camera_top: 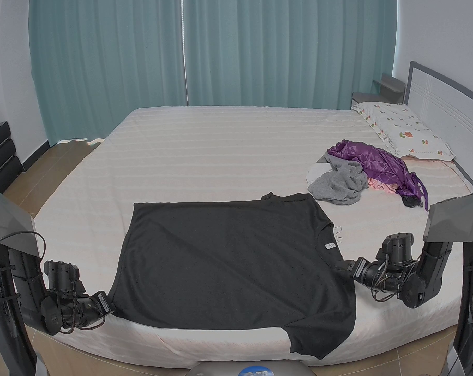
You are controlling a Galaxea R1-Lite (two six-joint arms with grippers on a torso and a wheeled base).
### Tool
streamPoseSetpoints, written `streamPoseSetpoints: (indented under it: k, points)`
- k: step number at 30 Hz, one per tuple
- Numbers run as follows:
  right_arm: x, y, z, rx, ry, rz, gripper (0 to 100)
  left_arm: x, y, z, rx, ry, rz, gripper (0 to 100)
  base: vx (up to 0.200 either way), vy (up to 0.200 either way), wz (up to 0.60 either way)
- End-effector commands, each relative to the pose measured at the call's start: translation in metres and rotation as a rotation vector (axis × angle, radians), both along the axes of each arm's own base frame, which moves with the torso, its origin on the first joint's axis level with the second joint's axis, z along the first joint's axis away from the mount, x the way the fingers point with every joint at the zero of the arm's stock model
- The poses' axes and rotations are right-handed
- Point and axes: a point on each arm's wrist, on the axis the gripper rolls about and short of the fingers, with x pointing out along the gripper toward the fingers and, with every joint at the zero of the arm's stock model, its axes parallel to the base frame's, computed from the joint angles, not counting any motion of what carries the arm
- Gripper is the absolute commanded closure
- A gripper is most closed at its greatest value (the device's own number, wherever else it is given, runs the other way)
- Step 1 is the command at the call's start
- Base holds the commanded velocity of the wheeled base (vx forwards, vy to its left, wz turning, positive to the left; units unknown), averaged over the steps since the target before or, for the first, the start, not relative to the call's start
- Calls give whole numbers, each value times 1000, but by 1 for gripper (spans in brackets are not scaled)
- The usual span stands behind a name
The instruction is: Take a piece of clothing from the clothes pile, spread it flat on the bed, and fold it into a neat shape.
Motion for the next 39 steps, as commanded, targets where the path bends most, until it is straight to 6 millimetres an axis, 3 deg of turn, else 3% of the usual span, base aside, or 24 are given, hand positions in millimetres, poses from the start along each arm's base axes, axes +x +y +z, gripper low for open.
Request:
streamPoseSetpoints:
  k: [1, 9, 10, 16, 30, 36, 37, 39]
  points:
    - [-13, -2, -3, -17, 40, 40, 0, 0, 0, 0, 0, 1, 0, 100, 0, 0, 0]
    - [-11, 4, -19, -46, 67, 94, 0, -1, 0, -1, 0, 4, -1, 100, 0, 0, 0]
    - [-11, 4, -20, -55, 67, 102, 100, -1, 0, -1, 0, 6, 1, 100, 0, 0, 0]
    - [-4, 3, -18, -71, 44, 97, 100, 0, 0, -1, 1, 3, -1, 100, 0, 0, 0]
    - [39, -1, -1, -74, -84, 43, 100, 2, 0, 0, 0, -6, 0, 100, 0, 0, 0]
    - [44, 2, -3, -75, -76, 49, 100, 2, 0, 0, 1, -5, -2, 100, 0, 0, 0]
    - [47, 3, -5, -75, -81, 48, 0, 2, 0, 0, 0, -5, -1, 100, 0, 0, 0]
    - [51, 2, -5, -78, -90, 37, 0, 2, 0, 0, 0, -5, -1, 100, 0, 0, 0]
